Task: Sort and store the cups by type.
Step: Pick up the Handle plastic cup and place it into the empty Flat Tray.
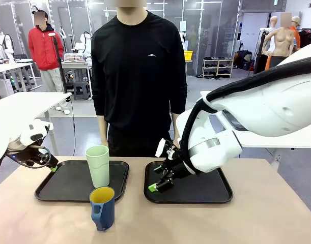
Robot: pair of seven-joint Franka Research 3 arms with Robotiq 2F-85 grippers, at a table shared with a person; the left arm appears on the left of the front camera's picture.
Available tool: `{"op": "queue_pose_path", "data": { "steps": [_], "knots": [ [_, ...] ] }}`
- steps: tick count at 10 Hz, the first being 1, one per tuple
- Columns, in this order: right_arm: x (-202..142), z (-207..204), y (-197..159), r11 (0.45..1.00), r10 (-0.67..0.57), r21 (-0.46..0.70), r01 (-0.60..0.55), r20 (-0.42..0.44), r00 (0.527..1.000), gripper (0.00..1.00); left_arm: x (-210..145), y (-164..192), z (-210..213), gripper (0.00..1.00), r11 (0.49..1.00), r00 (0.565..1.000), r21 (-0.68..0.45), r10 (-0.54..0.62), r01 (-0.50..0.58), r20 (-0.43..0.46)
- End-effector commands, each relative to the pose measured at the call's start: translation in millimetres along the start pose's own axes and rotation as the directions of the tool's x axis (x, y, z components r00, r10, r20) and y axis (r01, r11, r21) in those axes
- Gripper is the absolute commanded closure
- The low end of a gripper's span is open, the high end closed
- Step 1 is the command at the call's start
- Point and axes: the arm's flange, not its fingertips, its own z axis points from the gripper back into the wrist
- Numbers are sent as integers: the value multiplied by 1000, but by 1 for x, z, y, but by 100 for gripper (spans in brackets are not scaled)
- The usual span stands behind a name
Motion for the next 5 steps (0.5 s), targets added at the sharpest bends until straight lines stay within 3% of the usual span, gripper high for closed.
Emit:
{"op": "queue_pose_path", "data": {
  "steps": [1, 2, 5],
  "knots": [
    [-9, 33, 35, 997, -19, -74, 17, -28, 999, 0, 0, 2, 0, 0, 1000, 1000, -1, 3, -3, 1],
    [-15, 59, 47, 995, -20, -101, 16, -36, 999, 0, 0, 2, 0, 0, 1000, 1000, -1, 3, -3, 1],
    [-15, 133, 73, 970, -65, -242, 14, -202, 977, 0, 0, 2, 0, 0, 1000, 1000, -1, 3, -3, 1]
  ]
}}
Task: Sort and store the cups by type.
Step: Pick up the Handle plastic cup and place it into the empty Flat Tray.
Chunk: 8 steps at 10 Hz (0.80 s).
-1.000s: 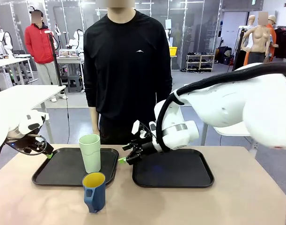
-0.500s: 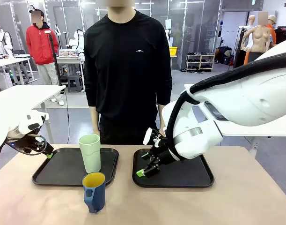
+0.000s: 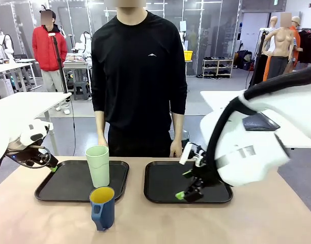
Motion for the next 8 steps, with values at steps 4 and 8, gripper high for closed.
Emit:
{"op": "queue_pose_path", "data": {
  "steps": [4, 8],
  "knots": [
    [5, 76, -23, 999, 35, 16, -32, -215, 976, 0, 0, 2, 0, 0, 1000, 1000, -1, 3, -3, 1],
    [21, 77, -34, 994, 43, 111, -16, -247, 968, 0, 0, 2, 0, 0, 1000, 1000, -1, 3, -3, 1]
  ]
}}
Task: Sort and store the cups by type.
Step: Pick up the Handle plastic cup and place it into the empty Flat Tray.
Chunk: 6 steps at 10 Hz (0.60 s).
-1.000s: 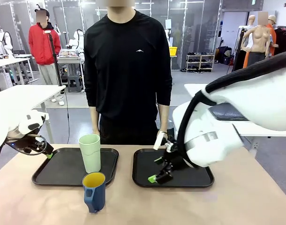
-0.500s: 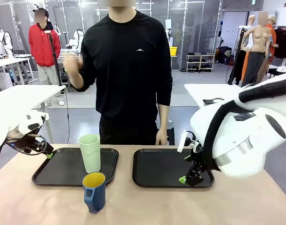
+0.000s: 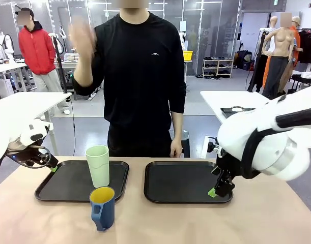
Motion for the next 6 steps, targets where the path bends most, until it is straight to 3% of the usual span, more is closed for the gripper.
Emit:
{"op": "queue_pose_path", "data": {
  "steps": [1, 6],
  "knots": [
    [-7, -13, -2, 999, -9, -30, 9, 6, 1000, 0, 0, 2, 0, 0, 1000, 1000, -1, 3, -3, 1],
    [-7, -13, -2, 999, -9, -30, 9, 6, 1000, 0, 0, 2, 0, 0, 1000, 1000, -1, 3, -3, 1]
  ]
}}
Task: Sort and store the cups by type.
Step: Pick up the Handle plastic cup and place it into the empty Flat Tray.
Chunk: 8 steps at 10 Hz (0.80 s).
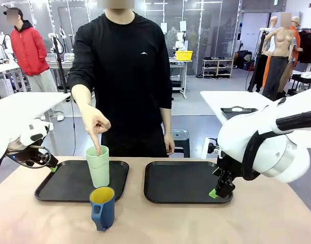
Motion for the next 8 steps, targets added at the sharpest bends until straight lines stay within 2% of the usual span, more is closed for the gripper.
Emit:
{"op": "queue_pose_path", "data": {
  "steps": [1, 8],
  "knots": [
    [0, -3, 0, 1000, 8, -11, -8, 22, 1000, 0, 0, 2, 0, 0, 1000, 1000, -1, 3, -3, 1],
    [0, -3, 0, 1000, 8, -11, -8, 22, 1000, 0, 0, 2, 0, 0, 1000, 1000, -1, 3, -3, 1]
  ]
}}
